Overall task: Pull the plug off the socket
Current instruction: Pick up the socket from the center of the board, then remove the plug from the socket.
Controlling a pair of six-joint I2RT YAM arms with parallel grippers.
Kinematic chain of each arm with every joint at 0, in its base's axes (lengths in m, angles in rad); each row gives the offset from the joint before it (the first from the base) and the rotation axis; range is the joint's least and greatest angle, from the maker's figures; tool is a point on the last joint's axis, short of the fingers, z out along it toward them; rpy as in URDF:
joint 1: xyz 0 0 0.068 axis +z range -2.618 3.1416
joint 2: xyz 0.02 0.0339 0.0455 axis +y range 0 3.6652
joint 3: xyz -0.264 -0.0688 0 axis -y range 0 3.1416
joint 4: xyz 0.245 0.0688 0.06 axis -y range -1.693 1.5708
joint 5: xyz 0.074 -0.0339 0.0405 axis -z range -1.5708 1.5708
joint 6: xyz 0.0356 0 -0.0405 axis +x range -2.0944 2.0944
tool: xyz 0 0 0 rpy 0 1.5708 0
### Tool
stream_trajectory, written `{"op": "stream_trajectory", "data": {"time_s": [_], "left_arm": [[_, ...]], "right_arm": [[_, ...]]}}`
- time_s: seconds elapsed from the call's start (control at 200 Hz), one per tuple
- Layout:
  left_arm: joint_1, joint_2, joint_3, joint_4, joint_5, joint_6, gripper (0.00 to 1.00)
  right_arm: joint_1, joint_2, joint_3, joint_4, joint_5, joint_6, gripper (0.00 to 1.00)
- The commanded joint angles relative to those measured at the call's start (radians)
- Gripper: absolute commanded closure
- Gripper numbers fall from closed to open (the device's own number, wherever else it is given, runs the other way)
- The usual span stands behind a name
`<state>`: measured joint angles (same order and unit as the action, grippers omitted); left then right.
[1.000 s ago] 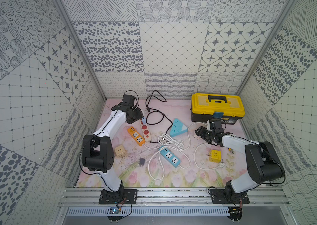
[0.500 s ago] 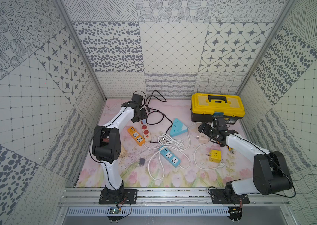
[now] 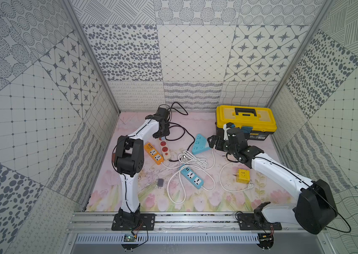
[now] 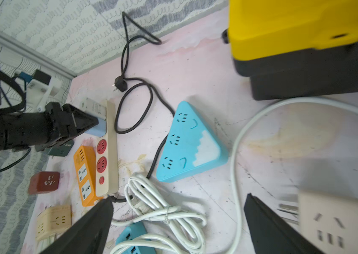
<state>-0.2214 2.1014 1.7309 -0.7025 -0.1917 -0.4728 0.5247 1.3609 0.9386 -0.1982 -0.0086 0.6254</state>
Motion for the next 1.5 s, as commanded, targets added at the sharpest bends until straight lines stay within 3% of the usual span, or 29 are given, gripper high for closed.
{"op": "stream_trajectory", "data": {"time_s": [0.0,0.13,0.28,0.395,0.7,0.881,1.276,1.371,1.496], "left_arm": [[-0.003,0.036,0.031,-0.045,-0.029,-0.011,0.54],[-0.004,0.041,0.032,-0.049,-0.013,-0.018,0.62],[-0.001,0.028,0.029,-0.040,0.014,-0.024,0.88],[0.007,0.013,0.037,-0.031,0.071,-0.044,1.00],[0.055,-0.032,0.028,0.031,0.272,-0.093,1.00],[0.060,-0.039,0.001,0.063,0.310,-0.097,1.00],[0.070,-0.077,-0.103,0.229,0.463,-0.150,1.00],[0.071,-0.079,-0.113,0.249,0.496,-0.166,1.00],[0.072,-0.073,-0.124,0.249,0.498,-0.171,0.98]], "right_arm": [[0.051,0.114,0.038,0.154,-0.094,0.033,0.01],[0.122,0.271,0.141,0.196,-0.133,0.042,0.01],[0.147,0.435,0.216,0.338,-0.237,0.097,0.01],[0.161,0.558,0.307,0.373,-0.298,0.123,0.02],[0.163,0.801,0.487,0.468,-0.470,0.208,0.20],[0.164,0.887,0.547,0.505,-0.546,0.255,0.32],[0.173,1.004,0.579,0.597,-0.668,0.304,0.34],[0.173,1.012,0.577,0.606,-0.662,0.310,0.43],[0.172,1.010,0.562,0.613,-0.630,0.320,0.63]]}}
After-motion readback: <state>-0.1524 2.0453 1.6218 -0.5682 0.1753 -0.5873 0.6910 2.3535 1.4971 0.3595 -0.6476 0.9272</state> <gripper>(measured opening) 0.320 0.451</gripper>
